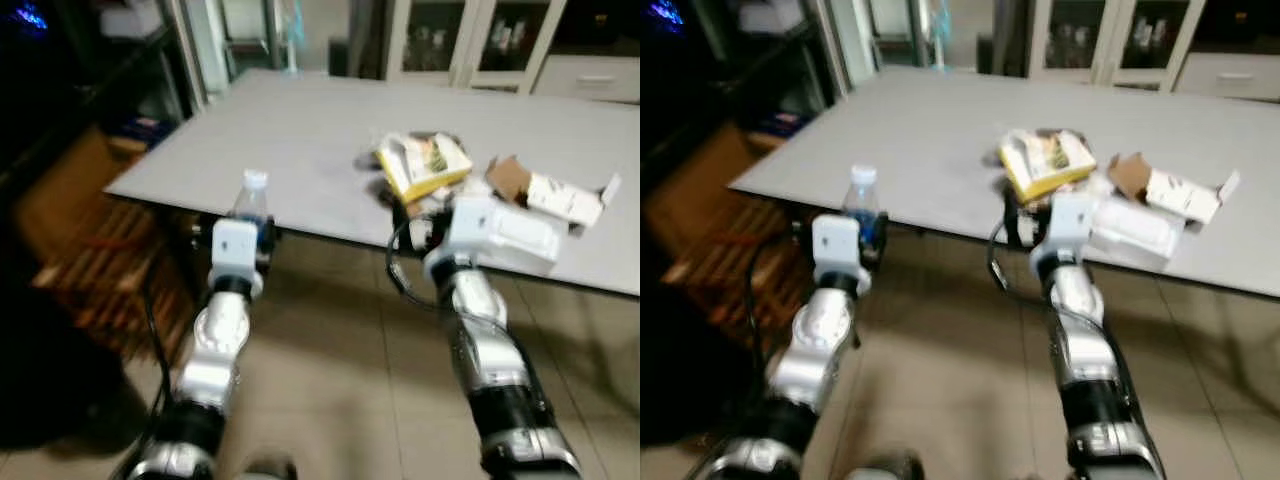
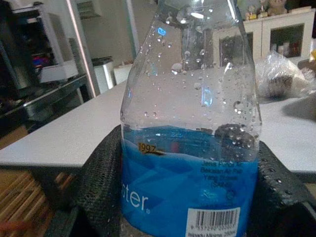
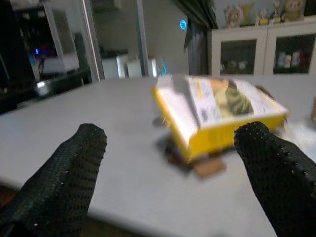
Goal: Picking trash to rubbish bin
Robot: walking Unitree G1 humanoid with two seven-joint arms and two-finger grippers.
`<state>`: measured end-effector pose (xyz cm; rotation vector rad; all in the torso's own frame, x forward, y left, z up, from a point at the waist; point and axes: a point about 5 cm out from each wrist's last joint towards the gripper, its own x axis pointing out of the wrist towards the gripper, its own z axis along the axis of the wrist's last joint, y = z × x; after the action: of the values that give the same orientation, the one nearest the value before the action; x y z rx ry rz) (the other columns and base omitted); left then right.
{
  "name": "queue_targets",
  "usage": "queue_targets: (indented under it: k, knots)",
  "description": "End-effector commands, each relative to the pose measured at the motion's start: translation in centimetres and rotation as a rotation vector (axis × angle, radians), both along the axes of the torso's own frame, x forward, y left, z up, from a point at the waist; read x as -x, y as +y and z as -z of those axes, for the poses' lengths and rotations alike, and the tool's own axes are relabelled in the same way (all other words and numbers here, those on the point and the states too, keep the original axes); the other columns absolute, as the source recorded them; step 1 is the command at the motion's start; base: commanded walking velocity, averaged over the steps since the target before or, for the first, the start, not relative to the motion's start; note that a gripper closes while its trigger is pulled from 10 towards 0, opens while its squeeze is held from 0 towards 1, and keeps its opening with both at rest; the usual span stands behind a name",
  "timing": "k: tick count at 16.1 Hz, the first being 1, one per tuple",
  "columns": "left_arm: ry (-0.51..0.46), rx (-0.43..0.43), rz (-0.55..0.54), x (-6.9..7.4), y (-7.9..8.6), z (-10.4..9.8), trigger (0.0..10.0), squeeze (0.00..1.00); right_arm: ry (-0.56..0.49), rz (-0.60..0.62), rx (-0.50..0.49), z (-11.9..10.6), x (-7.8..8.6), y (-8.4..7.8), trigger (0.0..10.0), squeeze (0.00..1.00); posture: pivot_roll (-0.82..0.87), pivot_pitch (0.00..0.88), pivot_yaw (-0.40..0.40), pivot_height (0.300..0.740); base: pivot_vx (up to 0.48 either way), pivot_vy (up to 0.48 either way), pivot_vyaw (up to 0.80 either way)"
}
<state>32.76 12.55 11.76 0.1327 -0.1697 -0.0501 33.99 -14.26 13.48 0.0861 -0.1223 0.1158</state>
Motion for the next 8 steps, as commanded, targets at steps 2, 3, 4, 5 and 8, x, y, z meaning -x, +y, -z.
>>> queue_targets:
  k: [2, 3, 4, 5, 8]
  knots:
    - [-0.024, -0.001, 0.005, -0.28, -0.23, -0.65, 10.0, 0.0, -0.003, -0.013, 0.001, -0.2, -0.05, 0.2, 10.0, 0.0, 0.02, 0.026, 0.018, 0.74, -0.322, 0.0, 0.0]
    - [-0.023, 0.0, 0.005, -0.27, -0.25, -0.64, 10.0, 0.0, -0.004, -0.023, 0.006, -0.2, -0.02, 0.27, 10.0, 0.0, 0.02, 0.028, 0.015, 0.74, -0.319, 0.0, 0.0]
    - [-0.023, 0.0, 0.004, -0.25, -0.26, -0.63, 10.0, 0.0, 0.002, -0.03, 0.015, -0.12, -0.01, 0.35, 10.0, 0.0, 0.02, 0.029, 0.013, 0.74, -0.315, 0.0, 0.0]
    - [-0.023, 0.0, 0.003, -0.24, -0.26, -0.62, 10.0, 0.0, 0.004, -0.033, 0.021, -0.06, -0.01, 0.38, 10.0, 0.0, 0.02, 0.031, 0.012, 0.74, -0.311, 0.0, 0.0]
    - [-0.013, -0.007, -0.01, -0.26, -0.11, -0.47, 10.0, 0.0, 0.006, -0.045, 0.024, -0.01, 0.03, 0.52, 10.0, 0.0, 0.02, 0.033, 0.011, 0.74, -0.099, 0.0, 0.51]
